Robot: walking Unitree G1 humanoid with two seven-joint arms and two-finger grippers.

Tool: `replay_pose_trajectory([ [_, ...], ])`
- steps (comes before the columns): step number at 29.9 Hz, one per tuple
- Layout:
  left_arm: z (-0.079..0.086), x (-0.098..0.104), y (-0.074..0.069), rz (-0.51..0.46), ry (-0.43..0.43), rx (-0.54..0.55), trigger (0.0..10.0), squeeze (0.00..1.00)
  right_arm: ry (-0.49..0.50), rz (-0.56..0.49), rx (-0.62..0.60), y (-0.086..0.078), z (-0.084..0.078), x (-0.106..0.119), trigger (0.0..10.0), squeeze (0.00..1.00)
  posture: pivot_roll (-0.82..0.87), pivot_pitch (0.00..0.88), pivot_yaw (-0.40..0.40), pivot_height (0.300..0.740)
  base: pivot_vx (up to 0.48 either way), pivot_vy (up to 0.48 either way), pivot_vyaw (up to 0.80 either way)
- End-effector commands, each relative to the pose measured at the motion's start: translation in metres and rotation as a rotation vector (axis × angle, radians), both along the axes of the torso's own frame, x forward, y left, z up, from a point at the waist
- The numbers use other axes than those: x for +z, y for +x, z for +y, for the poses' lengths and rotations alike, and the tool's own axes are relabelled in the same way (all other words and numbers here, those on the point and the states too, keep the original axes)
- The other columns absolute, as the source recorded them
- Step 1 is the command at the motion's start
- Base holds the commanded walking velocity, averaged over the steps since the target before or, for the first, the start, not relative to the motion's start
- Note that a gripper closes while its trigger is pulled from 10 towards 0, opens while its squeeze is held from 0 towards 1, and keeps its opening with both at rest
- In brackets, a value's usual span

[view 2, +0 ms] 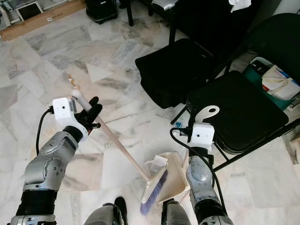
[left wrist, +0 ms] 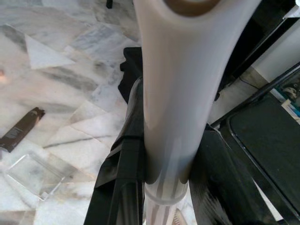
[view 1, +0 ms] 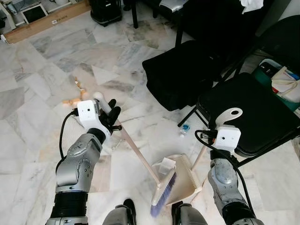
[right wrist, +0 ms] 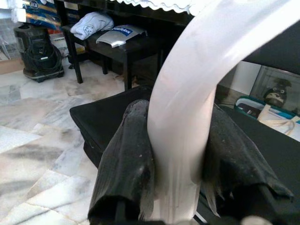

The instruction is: Sweep floor

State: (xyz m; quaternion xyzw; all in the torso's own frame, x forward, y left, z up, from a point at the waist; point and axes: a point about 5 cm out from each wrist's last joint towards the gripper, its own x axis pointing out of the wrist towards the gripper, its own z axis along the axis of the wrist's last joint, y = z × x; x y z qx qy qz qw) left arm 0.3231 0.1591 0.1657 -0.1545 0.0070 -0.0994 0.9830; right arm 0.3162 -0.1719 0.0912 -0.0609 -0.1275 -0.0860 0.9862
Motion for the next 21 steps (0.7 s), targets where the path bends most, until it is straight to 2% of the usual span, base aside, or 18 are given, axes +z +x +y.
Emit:
replay_pose_trajectory([
  [1,0.007,0.014,0.001,-0.052,-0.023,-0.004,10.0,0.00,0.008,0.046,0.010,-0.001,0.002,-0.008,10.0,0.00,0.08,0.274,0.052,0.740,0.000,0.000,0.00],
  [5,0.007,0.028,0.003,-0.097,-0.038,-0.039,10.0,0.00,0.009,0.051,0.011,0.002,0.002,-0.007,10.0,0.00,0.09,0.254,0.046,0.740,0.000,0.000,0.00],
  [9,-0.002,0.048,0.002,-0.166,-0.055,-0.160,10.0,0.00,0.013,0.051,0.012,0.007,0.003,-0.004,10.0,0.00,0.10,0.227,0.040,0.740,0.000,0.000,0.00],
  [12,-0.007,0.053,0.000,-0.181,-0.061,-0.219,10.0,0.00,0.018,0.045,0.012,0.008,0.004,-0.002,10.0,0.00,0.10,0.214,0.038,0.740,0.000,0.000,0.00],
  [14,-0.018,0.060,-0.003,-0.208,-0.054,-0.319,10.0,0.00,0.030,0.041,0.001,0.012,0.002,0.001,10.0,0.00,0.10,0.185,0.036,0.740,0.000,0.000,0.00],
  [18,-0.021,0.063,-0.003,-0.219,-0.040,-0.345,10.0,0.00,0.044,0.037,-0.016,0.013,0.000,0.002,10.0,0.00,0.09,0.174,0.035,0.740,0.000,0.000,0.00],
  [21,-0.014,0.069,0.002,-0.247,-0.039,-0.279,10.0,0.00,0.080,0.028,-0.039,0.014,-0.003,0.004,10.0,0.00,0.09,0.153,0.035,0.740,0.000,0.000,0.00],
])
